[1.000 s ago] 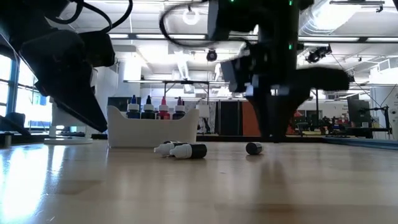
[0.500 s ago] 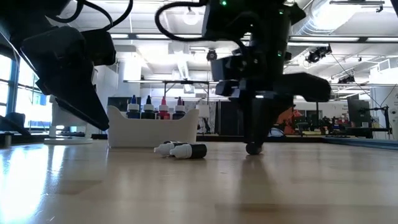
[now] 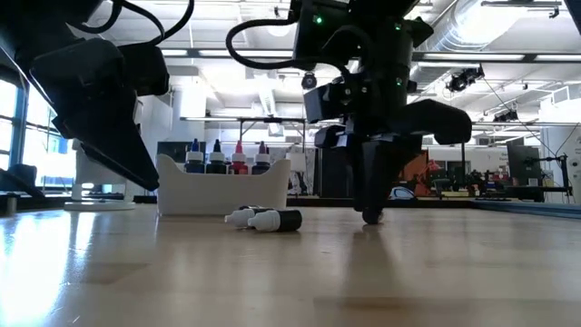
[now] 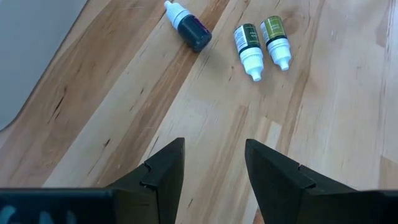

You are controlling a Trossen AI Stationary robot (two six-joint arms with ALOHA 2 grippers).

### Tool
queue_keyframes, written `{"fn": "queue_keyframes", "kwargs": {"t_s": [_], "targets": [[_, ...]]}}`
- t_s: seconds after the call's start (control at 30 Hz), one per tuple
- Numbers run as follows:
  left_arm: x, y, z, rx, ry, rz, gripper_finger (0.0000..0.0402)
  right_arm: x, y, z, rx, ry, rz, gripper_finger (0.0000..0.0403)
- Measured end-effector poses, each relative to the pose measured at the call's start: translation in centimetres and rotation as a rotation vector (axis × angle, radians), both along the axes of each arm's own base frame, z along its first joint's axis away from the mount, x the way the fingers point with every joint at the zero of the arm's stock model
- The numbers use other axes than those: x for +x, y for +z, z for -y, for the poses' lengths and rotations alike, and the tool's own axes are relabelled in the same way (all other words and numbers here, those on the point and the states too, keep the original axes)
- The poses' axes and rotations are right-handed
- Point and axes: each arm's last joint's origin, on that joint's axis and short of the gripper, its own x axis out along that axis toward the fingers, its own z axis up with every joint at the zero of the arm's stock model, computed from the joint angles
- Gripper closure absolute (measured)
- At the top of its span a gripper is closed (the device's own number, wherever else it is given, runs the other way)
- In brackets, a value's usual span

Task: Pick & Place food coloring
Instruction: Put the small red food coloring bottle into the white bin

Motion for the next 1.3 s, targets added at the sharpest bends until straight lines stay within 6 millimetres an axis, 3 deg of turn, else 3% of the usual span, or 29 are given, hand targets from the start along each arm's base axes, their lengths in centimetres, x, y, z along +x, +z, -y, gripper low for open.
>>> {"fn": "queue_keyframes", "kwargs": {"t_s": [0.43, 0.77, 1.17, 1.3], "targets": [[0.0, 0.0, 0.0, 0.0, 0.0, 0.0, 0.0234, -0.5, 0.2, 0.1, -0.044, 0.16, -0.038, 0.0279], [0.0, 0.0, 0.0, 0.0, 0.0, 0.001, 0.0234, -0.9, 2.3, 1.0, -0.034, 0.217, 0.007, 0.0279], [0.0, 0.0, 0.0, 0.0, 0.0, 0.0, 0.0234, -0.9, 2.0, 3.0, 0.043, 0.176, -0.005, 0.0279], [0.0, 0.0, 0.0, 0.0, 0.0, 0.001, 0.0234, -1.5, 0.4, 3.1, 0.041, 0.194, -0.002, 0.0279]]}}
